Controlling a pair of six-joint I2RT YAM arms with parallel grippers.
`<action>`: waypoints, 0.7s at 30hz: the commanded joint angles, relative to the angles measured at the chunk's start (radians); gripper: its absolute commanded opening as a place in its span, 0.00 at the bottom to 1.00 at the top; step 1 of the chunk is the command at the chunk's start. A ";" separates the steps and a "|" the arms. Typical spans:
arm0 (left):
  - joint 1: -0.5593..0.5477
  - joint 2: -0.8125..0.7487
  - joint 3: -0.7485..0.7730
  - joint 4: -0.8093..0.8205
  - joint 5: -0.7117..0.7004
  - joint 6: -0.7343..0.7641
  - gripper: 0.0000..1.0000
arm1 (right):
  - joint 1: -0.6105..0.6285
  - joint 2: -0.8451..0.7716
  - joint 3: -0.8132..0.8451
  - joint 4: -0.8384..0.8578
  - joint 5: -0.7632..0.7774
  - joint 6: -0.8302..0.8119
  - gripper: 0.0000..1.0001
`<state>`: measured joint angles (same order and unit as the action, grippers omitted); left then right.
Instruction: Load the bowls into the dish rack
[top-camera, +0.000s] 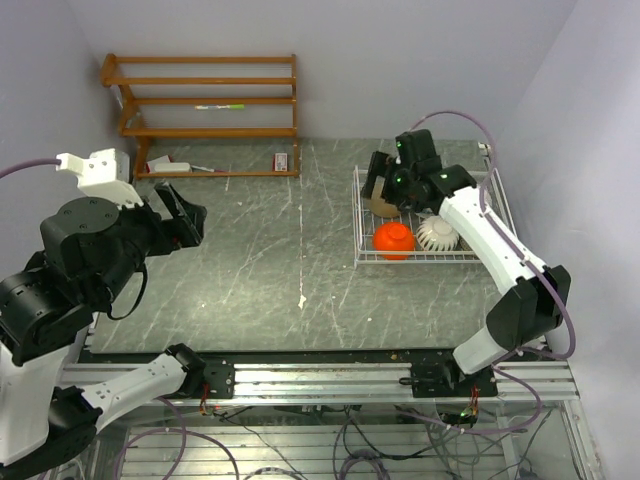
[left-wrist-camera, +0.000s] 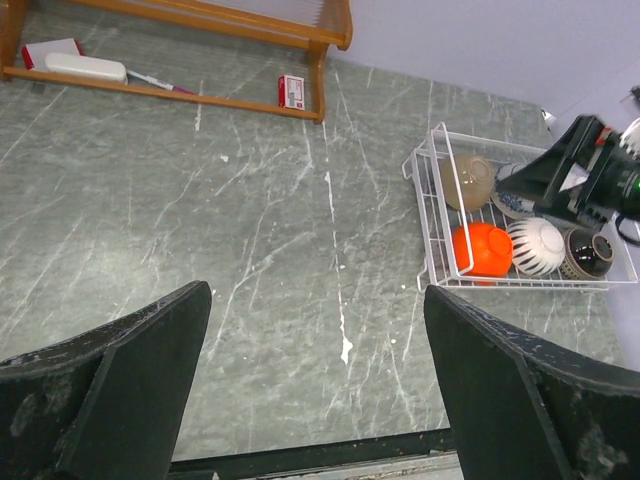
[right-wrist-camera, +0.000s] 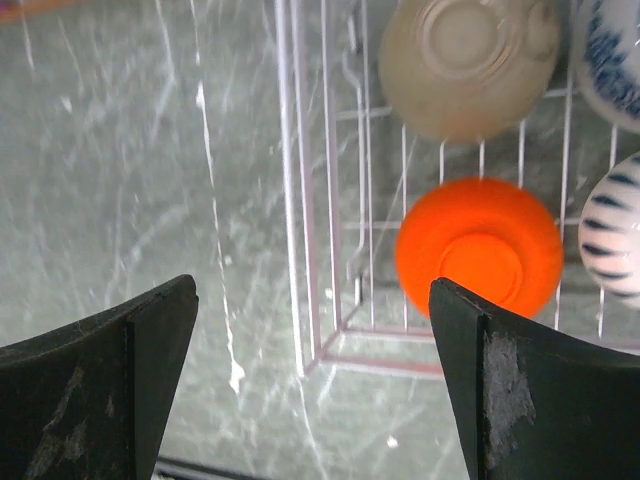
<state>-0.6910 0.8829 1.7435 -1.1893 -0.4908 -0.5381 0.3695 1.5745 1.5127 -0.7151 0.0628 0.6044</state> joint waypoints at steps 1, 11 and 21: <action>-0.007 0.021 -0.005 0.053 0.030 0.011 0.99 | 0.071 -0.051 0.023 -0.168 0.078 -0.094 1.00; -0.006 0.032 -0.042 0.077 0.041 -0.001 0.99 | 0.088 -0.130 -0.022 -0.167 0.029 -0.154 1.00; -0.007 0.058 -0.021 0.072 0.017 0.004 0.99 | 0.088 -0.153 -0.054 -0.142 0.007 -0.181 1.00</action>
<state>-0.6910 0.9287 1.7054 -1.1477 -0.4667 -0.5385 0.4549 1.4479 1.4639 -0.8604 0.0746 0.4522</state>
